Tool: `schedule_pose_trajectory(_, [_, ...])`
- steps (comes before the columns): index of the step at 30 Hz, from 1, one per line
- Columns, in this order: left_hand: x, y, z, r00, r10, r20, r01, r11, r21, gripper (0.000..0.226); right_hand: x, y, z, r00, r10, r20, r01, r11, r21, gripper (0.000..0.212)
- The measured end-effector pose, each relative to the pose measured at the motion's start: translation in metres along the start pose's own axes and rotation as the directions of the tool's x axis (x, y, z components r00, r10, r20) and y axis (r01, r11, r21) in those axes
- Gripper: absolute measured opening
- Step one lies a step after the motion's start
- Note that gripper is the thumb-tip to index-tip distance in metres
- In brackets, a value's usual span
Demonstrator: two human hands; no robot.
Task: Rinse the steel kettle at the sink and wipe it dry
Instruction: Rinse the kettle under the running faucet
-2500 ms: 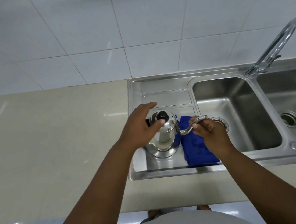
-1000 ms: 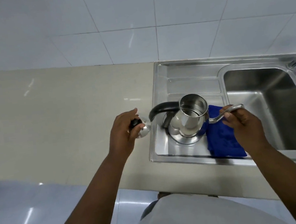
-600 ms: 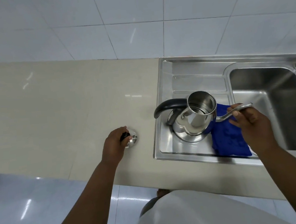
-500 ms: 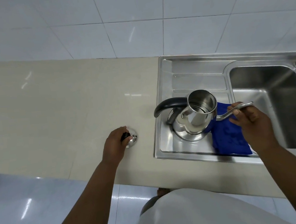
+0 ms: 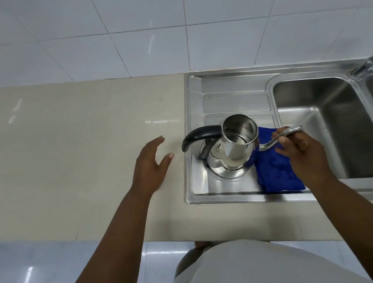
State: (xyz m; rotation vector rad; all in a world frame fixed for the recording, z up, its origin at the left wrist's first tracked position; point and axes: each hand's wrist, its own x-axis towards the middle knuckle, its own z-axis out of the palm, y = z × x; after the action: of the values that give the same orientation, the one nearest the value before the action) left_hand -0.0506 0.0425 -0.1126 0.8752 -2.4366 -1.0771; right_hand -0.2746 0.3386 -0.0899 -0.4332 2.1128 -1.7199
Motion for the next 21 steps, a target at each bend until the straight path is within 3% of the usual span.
schedule_pose_trajectory(3, [0.018,0.036,0.014,0.988,0.047,0.146,-0.038,0.997,-0.067,0.051,0.000,0.000,0.002,0.999,0.030,-0.013,-0.029,0.998,0.047,0.026])
schedule_pose_trajectory(6, [0.029,0.054,0.028,0.971,0.071,0.228,-0.066,0.997,-0.028,0.033,0.000,0.001,0.003,0.999,0.033,-0.008,-0.033,0.996,0.077,0.024])
schedule_pose_trajectory(13, [0.025,0.080,0.021,0.994,0.039,0.106,-0.053,0.990,0.129,0.026,-0.001,0.003,-0.005,0.997,0.045,0.057,-0.055,0.981,0.185,0.024])
schedule_pose_trajectory(21, [0.022,0.197,0.055,0.993,0.113,0.040,-0.118,0.984,0.135,0.028,0.025,-0.014,-0.111,0.999,-0.029,0.022,0.023,0.965,0.260,0.021])
